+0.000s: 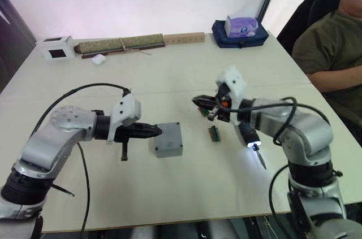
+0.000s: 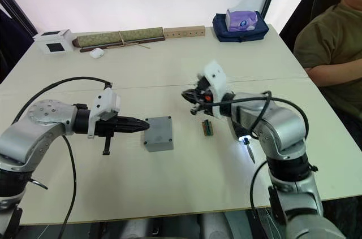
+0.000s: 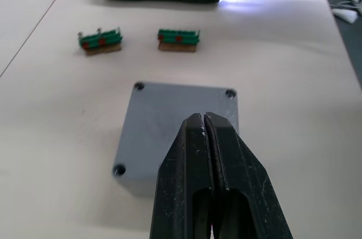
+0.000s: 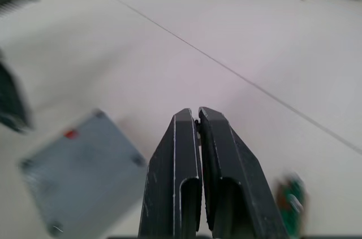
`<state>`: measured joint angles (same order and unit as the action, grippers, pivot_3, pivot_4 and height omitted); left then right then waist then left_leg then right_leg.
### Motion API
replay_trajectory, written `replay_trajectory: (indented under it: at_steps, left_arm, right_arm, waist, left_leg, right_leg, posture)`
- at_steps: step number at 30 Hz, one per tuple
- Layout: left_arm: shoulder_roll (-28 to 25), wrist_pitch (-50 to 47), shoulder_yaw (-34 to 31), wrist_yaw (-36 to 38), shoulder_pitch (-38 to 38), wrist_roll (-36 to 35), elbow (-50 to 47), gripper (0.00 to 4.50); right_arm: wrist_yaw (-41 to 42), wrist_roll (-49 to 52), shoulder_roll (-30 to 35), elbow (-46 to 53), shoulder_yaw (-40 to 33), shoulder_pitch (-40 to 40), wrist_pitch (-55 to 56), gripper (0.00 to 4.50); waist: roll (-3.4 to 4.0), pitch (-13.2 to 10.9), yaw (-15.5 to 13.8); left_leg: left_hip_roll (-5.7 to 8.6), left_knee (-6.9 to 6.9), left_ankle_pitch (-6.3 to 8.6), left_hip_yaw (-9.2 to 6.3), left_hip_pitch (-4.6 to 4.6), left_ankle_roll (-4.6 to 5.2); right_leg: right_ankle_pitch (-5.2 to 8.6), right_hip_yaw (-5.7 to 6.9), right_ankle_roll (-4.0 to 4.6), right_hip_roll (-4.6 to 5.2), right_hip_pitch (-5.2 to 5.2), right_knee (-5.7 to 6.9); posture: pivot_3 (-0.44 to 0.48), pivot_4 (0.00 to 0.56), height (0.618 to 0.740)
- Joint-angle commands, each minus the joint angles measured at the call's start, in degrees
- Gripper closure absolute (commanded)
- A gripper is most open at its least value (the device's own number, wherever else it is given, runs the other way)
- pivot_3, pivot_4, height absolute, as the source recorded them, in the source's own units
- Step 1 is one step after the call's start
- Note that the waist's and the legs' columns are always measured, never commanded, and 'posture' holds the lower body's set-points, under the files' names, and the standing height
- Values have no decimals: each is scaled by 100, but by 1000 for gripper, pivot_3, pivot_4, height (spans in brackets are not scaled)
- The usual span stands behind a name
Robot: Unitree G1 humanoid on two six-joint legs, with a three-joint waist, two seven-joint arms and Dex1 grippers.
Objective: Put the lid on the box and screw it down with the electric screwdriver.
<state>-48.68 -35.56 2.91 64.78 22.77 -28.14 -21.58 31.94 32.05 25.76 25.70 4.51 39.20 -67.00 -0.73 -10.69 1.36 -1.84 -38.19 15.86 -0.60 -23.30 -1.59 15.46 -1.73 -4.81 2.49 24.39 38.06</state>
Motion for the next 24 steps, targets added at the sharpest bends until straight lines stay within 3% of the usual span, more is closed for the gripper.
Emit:
replay_trajectory:
  at_steps: [1,9,24]
  left_arm:
    - [-67,49,-166,-87,-7,-29,-154,4500]
    - [-68,38,-162,-222,-81,-51,-225,4500]
    - [-43,67,-58,-269,-85,-38,-312,4500]
  right_arm:
    - [68,132,-105,-4,315,181,-136,4417]
    - [278,-343,73,-448,1089,62,468,4417]
    - [463,-762,136,-872,1270,-44,891,4417]
  waist:
    - [0,0,-39]
    - [-1,0,-35]
    - [-1,0,-30]
  left_leg:
    - [2,-2,0,3,-1,0]
    - [7,-5,0,7,-2,0]
    - [5,-5,0,7,-2,0]
  right_leg:
    - [0,0,0,4,0,0]
    - [-1,-1,-1,9,-2,-2]
    - [-1,-1,-1,8,-1,-1]
  posture:
    - [0,150,740]
    - [0,150,740]
    - [0,150,740]
